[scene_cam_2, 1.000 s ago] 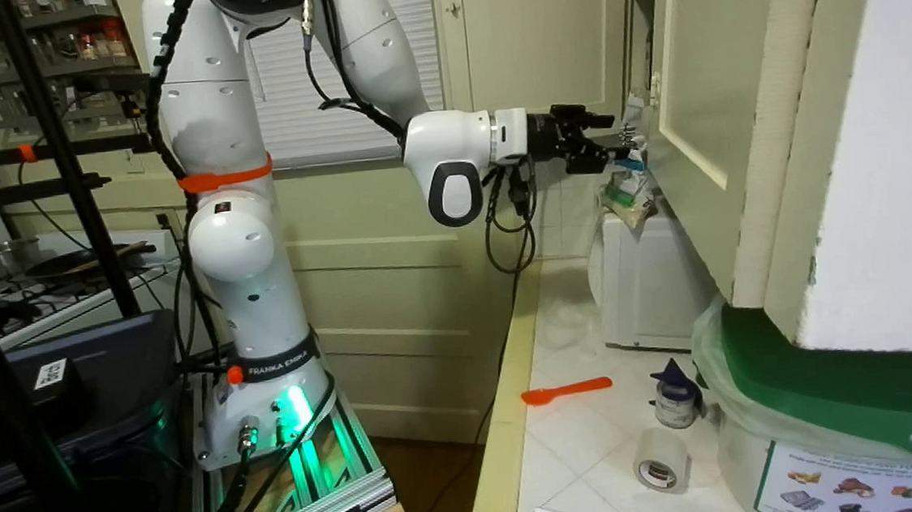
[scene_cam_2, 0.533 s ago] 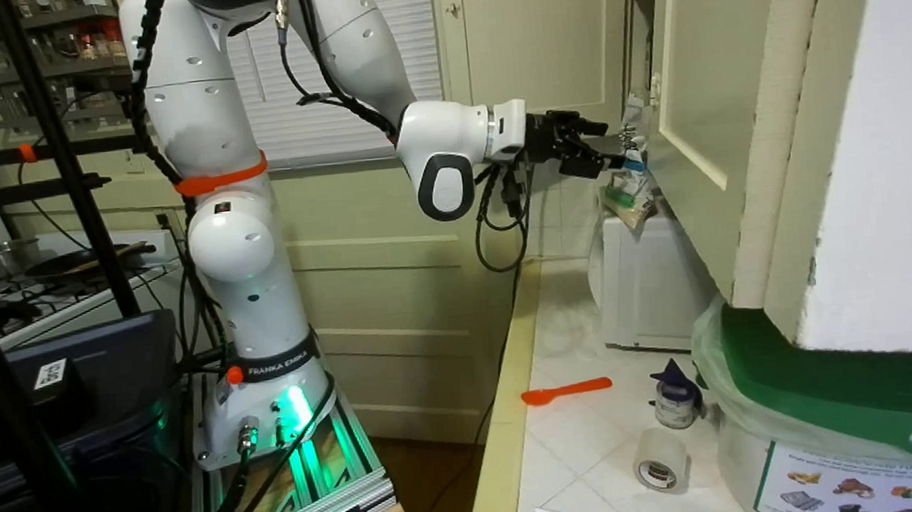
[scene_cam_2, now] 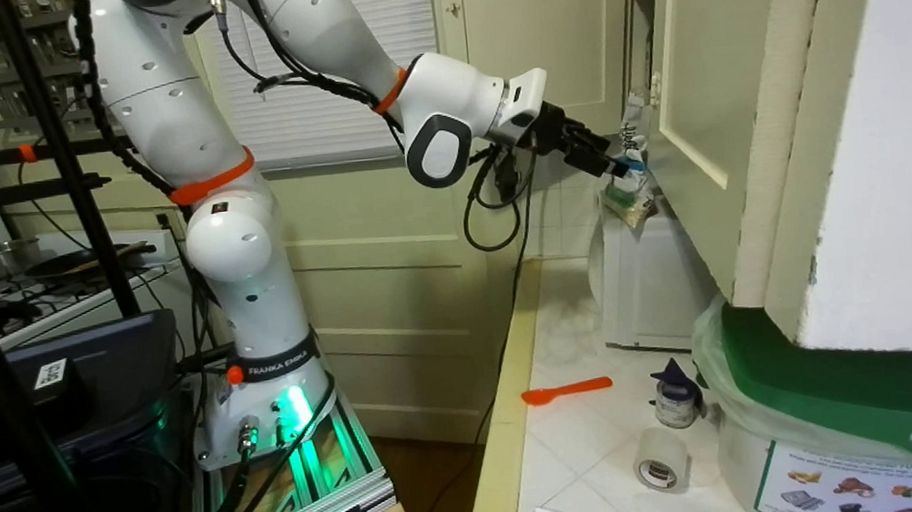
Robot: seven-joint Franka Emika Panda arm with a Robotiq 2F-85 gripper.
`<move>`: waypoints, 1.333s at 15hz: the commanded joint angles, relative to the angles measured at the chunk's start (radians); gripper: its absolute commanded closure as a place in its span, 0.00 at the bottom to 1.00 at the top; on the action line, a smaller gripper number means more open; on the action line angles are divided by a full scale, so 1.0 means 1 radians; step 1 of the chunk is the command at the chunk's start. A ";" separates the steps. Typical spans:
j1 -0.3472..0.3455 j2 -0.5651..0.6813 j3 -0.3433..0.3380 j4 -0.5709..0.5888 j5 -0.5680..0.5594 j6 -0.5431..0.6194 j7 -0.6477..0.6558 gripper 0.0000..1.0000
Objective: Put the plastic bag on the microwave
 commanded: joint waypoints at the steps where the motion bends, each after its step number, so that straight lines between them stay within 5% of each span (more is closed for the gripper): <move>1: -0.060 -0.184 0.038 -0.077 0.020 -0.222 -0.084 0.00; 9: -0.223 -0.287 0.157 -0.001 -0.004 -0.556 -0.091 0.00; 16: -0.232 -0.367 0.147 -0.016 -0.149 -0.690 -0.027 0.00; 20: -0.207 -0.340 0.122 -0.001 -0.160 -0.656 -0.027 0.00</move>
